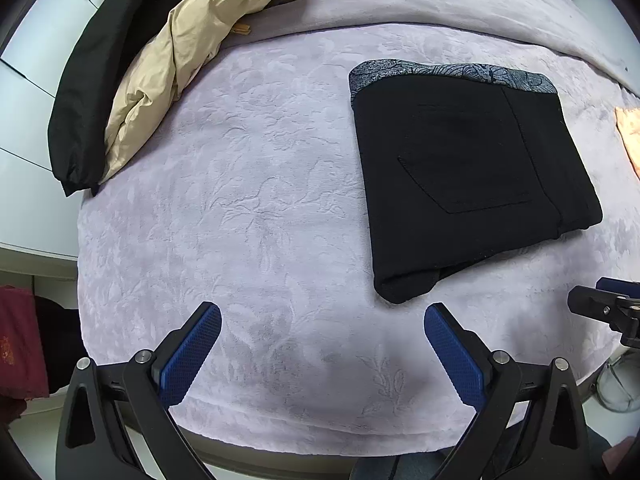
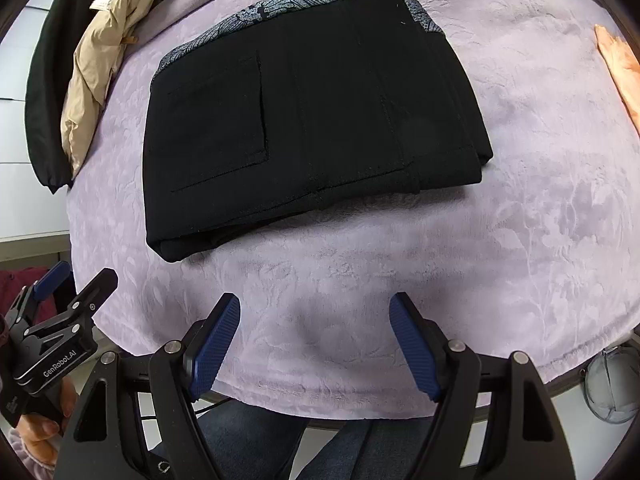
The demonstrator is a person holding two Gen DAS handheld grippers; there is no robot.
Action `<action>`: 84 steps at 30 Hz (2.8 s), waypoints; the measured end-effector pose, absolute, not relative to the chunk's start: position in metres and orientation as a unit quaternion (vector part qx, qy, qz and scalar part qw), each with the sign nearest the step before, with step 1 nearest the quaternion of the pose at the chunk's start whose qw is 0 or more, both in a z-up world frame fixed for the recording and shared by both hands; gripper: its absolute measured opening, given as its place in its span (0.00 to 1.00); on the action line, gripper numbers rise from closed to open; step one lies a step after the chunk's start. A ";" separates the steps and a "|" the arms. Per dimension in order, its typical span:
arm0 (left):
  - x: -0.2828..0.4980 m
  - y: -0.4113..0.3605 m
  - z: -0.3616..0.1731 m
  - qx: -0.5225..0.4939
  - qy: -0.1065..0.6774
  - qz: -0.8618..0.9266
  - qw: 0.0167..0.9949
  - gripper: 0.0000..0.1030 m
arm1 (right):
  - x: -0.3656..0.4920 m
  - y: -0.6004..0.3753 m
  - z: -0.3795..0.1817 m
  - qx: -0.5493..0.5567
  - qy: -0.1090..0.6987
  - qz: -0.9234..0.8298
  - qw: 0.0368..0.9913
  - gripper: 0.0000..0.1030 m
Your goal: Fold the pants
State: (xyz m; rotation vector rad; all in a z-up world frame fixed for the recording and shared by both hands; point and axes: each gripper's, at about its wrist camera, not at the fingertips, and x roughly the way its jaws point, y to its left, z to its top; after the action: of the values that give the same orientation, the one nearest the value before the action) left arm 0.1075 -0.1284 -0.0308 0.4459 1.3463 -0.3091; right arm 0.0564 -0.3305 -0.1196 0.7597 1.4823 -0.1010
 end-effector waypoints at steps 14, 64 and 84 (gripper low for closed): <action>0.108 -0.127 -0.033 0.201 0.620 -0.142 0.745 0.99 | 0.054 -0.330 -0.119 0.337 0.658 -0.044 0.672 0.78; 0.178 -0.200 -0.058 0.162 0.618 -0.170 0.750 0.99 | 0.110 -0.423 -0.131 0.345 0.598 -0.025 0.723 0.33; 0.175 -0.185 -0.091 0.139 0.657 -0.152 0.725 0.99 | 0.076 -0.476 -0.159 0.396 0.582 -0.019 0.710 0.77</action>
State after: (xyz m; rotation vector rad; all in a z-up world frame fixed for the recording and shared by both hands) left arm 0.1747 -0.1849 -0.0911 0.3062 1.4488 -0.3363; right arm 0.0757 -0.4756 -0.1591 0.8783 1.2915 -0.0419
